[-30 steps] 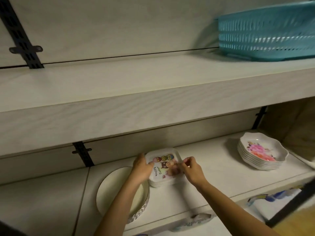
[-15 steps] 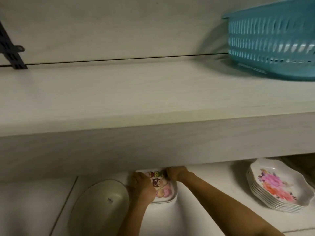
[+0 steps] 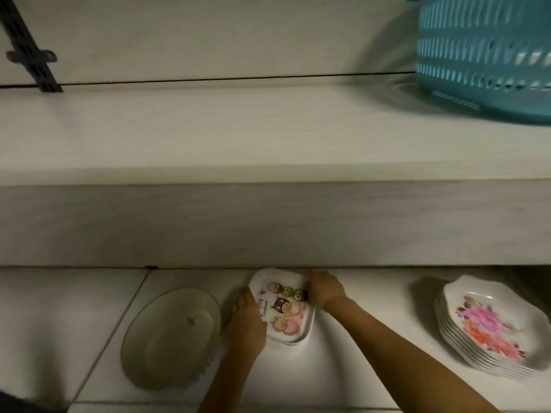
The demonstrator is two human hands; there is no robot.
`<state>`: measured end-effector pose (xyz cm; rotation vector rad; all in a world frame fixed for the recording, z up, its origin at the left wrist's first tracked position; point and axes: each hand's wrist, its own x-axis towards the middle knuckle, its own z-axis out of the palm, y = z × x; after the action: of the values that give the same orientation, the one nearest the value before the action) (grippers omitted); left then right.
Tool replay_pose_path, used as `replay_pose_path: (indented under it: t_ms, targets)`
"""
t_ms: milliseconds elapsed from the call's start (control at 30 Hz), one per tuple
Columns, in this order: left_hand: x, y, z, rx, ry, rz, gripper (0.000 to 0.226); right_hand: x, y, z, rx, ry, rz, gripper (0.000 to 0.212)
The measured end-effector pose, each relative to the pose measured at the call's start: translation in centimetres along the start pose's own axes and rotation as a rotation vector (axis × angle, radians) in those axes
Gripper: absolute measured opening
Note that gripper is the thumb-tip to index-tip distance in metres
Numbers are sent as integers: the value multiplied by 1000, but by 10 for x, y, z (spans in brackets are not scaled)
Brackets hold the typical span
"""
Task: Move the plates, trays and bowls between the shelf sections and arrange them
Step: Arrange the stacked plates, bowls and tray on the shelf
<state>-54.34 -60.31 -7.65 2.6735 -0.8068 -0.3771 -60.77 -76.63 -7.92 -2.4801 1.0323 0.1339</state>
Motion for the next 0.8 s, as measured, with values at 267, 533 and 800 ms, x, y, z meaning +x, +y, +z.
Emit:
replay_pose_path:
  t_ms: [267,533,800]
  targets:
    - [-21,16,9,-287,26,-88,42,-64,43,8,222,79,196,32]
    - [-52,32,32,-520,-63,-46,40,-128,51,22,311,124,365,31]
    - [-71,22,18,-495,-99,9,37,-169,28,39,319,122,441,17]
